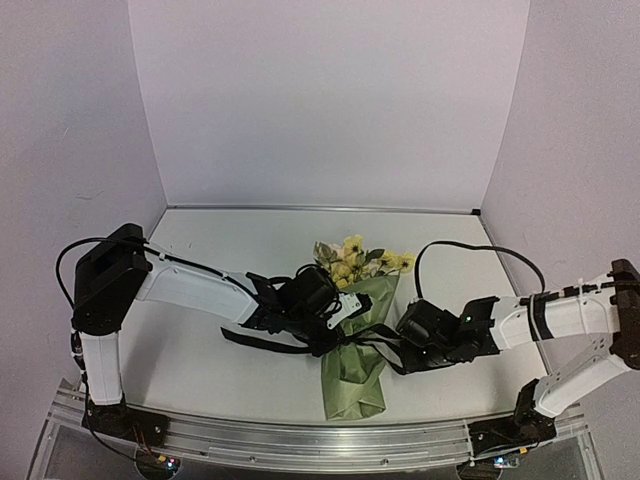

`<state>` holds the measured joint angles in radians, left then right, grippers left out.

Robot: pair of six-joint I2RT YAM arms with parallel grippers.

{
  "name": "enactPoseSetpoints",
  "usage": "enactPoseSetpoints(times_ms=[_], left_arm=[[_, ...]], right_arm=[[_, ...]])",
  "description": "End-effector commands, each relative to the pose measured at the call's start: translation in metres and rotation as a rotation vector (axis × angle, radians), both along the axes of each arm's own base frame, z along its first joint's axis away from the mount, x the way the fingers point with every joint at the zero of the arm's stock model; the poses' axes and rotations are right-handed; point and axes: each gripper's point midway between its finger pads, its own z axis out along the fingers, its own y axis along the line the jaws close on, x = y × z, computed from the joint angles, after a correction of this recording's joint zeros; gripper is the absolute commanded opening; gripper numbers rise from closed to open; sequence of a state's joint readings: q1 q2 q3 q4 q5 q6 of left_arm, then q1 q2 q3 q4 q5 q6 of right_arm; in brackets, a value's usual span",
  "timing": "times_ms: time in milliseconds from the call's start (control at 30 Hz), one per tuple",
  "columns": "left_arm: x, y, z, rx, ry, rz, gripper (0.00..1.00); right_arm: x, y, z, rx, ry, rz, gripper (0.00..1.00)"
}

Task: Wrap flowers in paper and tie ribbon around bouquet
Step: Tie the half-tied ribbon around the folded bouquet.

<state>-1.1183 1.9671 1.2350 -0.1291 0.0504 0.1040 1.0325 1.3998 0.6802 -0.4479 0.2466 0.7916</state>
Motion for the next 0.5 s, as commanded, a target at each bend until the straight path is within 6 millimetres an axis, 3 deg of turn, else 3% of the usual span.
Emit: enactPoseSetpoints(times_ms=[0, 200, 467], left_arm=[[-0.010, 0.020, -0.033, 0.107, 0.068, 0.005, 0.13], [-0.010, 0.020, -0.034, 0.104, 0.071, 0.006, 0.13], [-0.011, 0.021, -0.037, 0.101, 0.074, 0.007, 0.13]], right_arm=[[0.019, 0.007, 0.004, 0.076, -0.135, -0.176, 0.52], [0.012, 0.007, -0.006, 0.092, -0.142, -0.236, 0.46], [-0.002, -0.007, -0.008, 0.082, -0.117, -0.291, 0.49]])
